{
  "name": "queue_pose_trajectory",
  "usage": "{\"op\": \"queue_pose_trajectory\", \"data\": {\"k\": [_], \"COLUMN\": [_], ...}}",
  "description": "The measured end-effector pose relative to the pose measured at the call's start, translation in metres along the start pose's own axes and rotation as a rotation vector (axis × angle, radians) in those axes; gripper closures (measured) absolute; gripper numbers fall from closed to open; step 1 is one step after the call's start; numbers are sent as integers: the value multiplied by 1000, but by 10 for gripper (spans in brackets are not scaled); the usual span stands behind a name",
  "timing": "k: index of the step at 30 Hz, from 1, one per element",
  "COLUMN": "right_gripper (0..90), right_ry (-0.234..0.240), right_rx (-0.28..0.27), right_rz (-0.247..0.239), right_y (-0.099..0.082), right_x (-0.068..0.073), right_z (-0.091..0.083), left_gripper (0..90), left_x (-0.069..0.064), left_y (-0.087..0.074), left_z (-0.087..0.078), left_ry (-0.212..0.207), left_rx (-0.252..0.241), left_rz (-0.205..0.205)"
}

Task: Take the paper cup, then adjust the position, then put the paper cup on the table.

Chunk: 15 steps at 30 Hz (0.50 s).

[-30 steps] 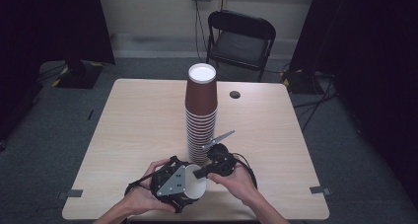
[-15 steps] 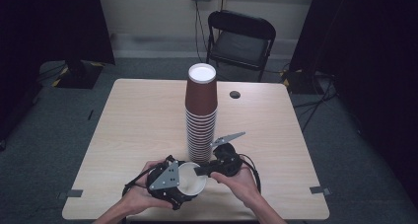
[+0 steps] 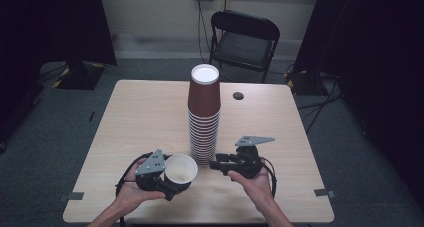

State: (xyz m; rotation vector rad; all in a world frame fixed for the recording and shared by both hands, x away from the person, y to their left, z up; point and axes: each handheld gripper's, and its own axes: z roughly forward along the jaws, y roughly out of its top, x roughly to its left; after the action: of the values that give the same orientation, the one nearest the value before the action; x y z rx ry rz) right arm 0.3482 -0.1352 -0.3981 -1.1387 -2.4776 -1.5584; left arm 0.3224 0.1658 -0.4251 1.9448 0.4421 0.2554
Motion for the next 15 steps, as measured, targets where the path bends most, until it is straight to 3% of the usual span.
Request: {"op": "queue_pose_trajectory", "data": {"k": [4, 8, 15], "right_gripper": [553, 548, 502], "right_ry": [-34, -63, -105], "right_rx": [-11, -14, -24], "right_rz": [15, 27, 43], "right_y": [-6, -13, -22], "right_x": [-8, -15, -26], "right_z": [-8, -16, -29], "left_gripper": [95, 96, 95], "left_x": [9, 15, 28], "left_y": [1, 3, 7], "left_z": [-10, -17, -26], "left_ry": [37, 56, 142], "left_rx": [-38, -52, -99], "left_rz": [-42, -59, -89]}}
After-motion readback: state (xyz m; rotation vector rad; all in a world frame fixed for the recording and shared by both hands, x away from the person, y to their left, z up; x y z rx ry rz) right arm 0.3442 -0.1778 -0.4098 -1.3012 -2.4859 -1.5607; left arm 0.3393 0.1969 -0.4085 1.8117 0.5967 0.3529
